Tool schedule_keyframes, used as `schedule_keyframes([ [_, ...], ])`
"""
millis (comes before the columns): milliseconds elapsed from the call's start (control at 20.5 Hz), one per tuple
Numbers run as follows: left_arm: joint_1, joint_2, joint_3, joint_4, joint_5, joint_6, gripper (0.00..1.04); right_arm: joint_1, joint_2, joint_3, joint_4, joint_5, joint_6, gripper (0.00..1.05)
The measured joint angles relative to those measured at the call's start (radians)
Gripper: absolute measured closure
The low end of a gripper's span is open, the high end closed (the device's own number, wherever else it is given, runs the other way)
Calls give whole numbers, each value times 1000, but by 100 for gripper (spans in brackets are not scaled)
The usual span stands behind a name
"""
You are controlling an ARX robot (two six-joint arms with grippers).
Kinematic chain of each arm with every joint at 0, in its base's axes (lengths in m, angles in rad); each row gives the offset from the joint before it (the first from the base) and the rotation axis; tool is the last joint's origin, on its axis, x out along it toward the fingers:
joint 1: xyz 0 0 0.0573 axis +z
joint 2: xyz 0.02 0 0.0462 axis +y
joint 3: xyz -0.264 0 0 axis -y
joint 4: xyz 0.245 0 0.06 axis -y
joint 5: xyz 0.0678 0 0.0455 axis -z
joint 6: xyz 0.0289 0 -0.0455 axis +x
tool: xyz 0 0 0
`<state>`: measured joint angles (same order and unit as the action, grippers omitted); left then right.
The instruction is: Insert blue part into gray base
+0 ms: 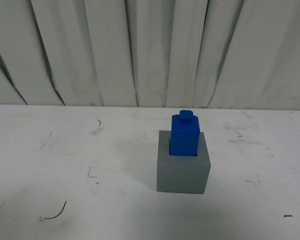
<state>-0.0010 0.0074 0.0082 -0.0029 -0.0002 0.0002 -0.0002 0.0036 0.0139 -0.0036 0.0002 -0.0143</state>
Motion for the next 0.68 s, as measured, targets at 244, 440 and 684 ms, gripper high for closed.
schedule_keyframes([
  [244,0,0,0,0,0,0,7,0,0,0,0,0,0,11],
  [440,0,0,0,0,0,0,7,0,0,0,0,0,3,6],
  [684,0,0,0,0,0,0,7,0,0,0,0,0,3,6],
])
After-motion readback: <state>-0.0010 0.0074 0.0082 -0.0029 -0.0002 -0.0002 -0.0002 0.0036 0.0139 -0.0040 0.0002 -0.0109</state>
